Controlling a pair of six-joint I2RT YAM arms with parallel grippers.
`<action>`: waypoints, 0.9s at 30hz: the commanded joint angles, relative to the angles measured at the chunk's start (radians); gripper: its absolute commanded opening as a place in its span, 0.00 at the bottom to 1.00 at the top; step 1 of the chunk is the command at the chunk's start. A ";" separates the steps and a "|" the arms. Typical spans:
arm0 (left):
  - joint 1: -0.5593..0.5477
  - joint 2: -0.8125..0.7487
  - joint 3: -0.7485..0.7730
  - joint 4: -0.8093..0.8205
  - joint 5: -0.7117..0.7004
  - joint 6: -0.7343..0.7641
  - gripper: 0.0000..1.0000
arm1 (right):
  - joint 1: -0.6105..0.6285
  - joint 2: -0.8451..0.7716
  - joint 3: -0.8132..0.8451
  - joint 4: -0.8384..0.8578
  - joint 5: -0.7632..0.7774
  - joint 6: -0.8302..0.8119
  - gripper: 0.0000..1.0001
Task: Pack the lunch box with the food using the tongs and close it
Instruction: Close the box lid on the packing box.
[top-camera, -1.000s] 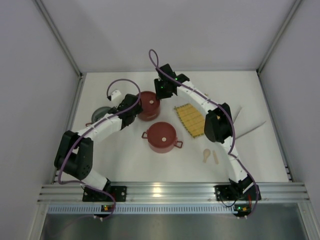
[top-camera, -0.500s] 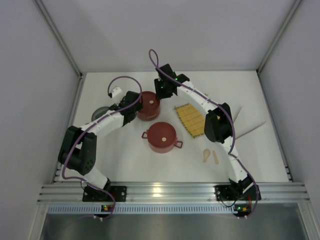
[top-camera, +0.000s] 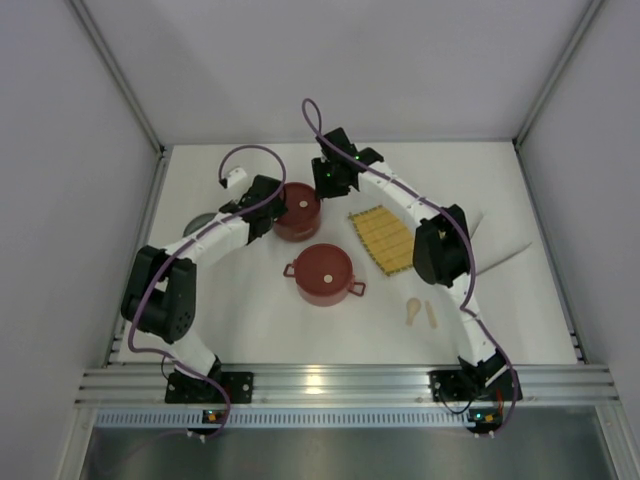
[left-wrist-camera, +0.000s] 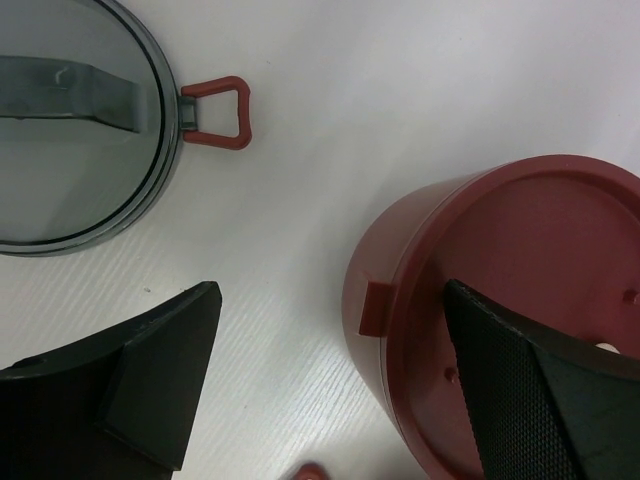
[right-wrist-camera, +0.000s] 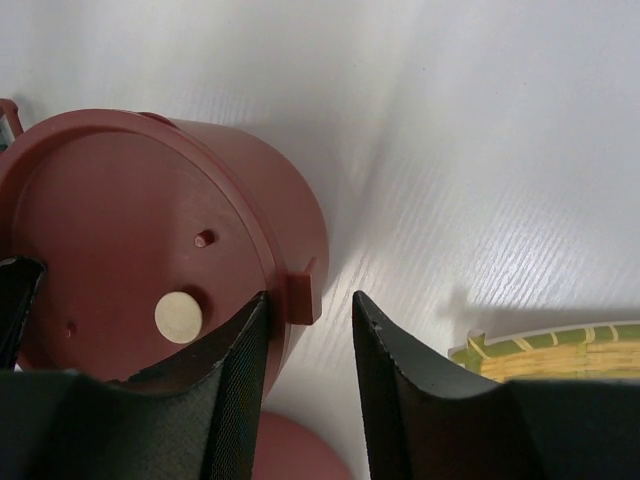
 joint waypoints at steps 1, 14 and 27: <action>0.006 0.047 -0.005 -0.249 0.046 0.082 0.97 | -0.033 -0.038 -0.022 -0.141 0.062 -0.038 0.37; 0.006 -0.003 0.204 -0.234 0.030 0.177 0.98 | -0.035 -0.120 0.051 -0.102 0.031 -0.026 0.41; -0.002 -0.182 0.152 -0.159 0.153 0.279 0.98 | -0.035 -0.341 -0.093 -0.079 0.058 0.016 0.41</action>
